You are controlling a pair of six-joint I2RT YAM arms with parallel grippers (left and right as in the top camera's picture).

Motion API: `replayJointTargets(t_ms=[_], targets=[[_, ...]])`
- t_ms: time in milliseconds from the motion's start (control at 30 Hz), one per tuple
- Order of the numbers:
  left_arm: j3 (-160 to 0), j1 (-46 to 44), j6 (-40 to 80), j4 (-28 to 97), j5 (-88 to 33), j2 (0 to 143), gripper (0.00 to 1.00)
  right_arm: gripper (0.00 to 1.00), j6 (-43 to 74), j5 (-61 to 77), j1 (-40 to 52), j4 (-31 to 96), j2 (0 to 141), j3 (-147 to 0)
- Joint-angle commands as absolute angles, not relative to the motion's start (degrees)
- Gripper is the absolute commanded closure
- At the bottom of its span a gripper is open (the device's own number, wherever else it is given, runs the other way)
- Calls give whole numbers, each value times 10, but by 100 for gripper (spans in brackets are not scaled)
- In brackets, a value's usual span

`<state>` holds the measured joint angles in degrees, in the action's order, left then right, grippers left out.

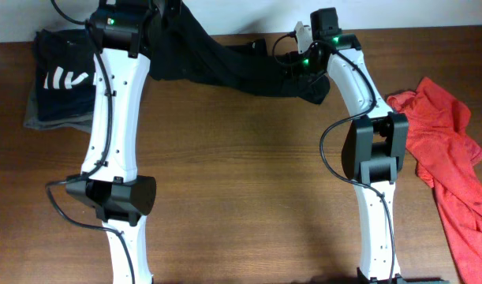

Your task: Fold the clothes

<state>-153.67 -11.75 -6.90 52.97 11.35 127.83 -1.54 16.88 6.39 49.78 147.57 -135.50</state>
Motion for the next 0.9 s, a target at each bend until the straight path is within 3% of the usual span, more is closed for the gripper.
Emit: replayJointTargets(t_ms=[0,200,400,533,867], targets=[[-1538,-115,-78,529,117,1267,100,37,-17,133,67,501,1482,-1350],[-1538,-115,-78,529,117,1267,100,41,-15,133,67,508,1482,-1350],[-1538,-115,-78,529,117,1267,99,71,-10,157,67,512,1482,-1350],[-1538,-115,-78,528,117,1267,99,96,-10,158,67,512,1482,-1352],[-1539,-131,-79,520,117,1251,99,96,29,138,40,625,1436,-1513]])
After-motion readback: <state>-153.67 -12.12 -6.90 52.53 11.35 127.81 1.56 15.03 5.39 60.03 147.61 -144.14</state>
